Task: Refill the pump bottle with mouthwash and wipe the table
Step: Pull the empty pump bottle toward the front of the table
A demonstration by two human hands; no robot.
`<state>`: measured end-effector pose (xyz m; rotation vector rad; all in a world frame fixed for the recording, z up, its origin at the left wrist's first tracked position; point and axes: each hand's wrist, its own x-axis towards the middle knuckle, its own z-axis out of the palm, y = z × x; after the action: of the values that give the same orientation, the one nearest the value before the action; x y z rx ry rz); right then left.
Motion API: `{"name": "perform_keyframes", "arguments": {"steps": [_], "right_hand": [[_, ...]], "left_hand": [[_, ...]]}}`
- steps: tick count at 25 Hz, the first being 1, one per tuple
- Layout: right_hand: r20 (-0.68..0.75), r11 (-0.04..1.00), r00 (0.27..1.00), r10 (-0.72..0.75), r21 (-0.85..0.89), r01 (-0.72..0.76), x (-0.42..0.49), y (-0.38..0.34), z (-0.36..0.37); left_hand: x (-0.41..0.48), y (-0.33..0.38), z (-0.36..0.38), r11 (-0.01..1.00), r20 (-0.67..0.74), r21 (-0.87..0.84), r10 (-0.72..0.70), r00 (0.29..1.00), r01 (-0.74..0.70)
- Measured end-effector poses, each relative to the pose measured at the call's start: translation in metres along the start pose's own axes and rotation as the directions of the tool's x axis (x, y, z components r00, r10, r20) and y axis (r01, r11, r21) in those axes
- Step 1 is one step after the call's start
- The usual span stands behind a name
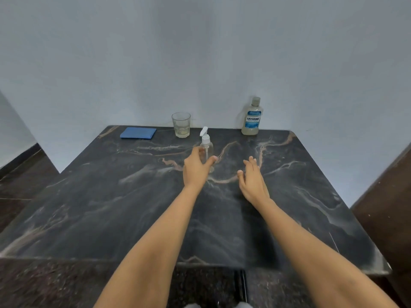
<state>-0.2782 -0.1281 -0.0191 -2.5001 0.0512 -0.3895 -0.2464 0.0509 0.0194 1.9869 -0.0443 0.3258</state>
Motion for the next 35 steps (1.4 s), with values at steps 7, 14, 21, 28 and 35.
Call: {"name": "perform_keyframes", "arguments": {"steps": [7, 14, 21, 28, 35], "right_hand": [[-0.050, 1.000, 0.998, -0.024, -0.021, 0.023, -0.076, -0.018, -0.006], [-0.055, 0.999, 0.997, -0.048, -0.021, 0.047, -0.094, -0.019, -0.006], [-0.042, 0.999, 0.998, -0.050, 0.001, 0.050, -0.097, -0.015, 0.001], [-0.074, 0.998, 0.995, -0.062, 0.017, 0.064, -0.088, -0.009, 0.000], [-0.119, 0.998, 0.993, 0.016, 0.067, -0.008, -0.047, 0.017, -0.016]], "left_hand": [[-0.085, -0.009, -0.033, 0.999, -0.011, 0.035, 0.009, 1.000, -0.008], [-0.101, -0.019, -0.042, 0.996, -0.026, 0.092, 0.016, 1.000, -0.013], [-0.107, -0.029, -0.038, 0.995, -0.029, 0.090, -0.030, 0.999, 0.032], [-0.123, -0.021, -0.033, 0.995, -0.161, -0.028, -0.097, 0.982, 0.093], [-0.144, 0.003, 0.028, 0.943, -0.123, 0.150, 0.316, 0.941, -0.297]]}}
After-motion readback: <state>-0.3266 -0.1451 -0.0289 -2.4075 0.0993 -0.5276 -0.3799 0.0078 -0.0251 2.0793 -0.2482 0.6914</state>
